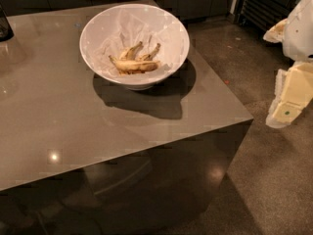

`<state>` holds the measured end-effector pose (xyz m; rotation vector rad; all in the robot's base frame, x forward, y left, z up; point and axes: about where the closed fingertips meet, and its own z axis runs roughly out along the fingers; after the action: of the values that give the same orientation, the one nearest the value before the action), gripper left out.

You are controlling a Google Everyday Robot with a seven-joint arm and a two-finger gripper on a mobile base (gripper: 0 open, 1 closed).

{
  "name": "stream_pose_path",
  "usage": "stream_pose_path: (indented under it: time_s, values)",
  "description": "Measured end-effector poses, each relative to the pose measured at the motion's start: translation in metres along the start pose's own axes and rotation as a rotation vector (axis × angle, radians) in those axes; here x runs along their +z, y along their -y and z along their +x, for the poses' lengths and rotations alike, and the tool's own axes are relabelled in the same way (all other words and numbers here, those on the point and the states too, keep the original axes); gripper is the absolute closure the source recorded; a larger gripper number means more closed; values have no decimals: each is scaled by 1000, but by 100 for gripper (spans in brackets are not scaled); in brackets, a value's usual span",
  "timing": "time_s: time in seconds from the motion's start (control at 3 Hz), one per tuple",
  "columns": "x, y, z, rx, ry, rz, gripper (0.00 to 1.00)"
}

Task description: Pick banana from white bowl

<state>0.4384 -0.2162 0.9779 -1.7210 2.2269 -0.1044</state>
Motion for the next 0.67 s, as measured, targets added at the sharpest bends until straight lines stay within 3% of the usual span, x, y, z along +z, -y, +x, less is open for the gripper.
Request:
stream_pose_path:
  time_s: [0.33,0.67]
  values:
    - [0,0,0,0,0,0,0]
    - [6,15,-14,-36,0,-36,0]
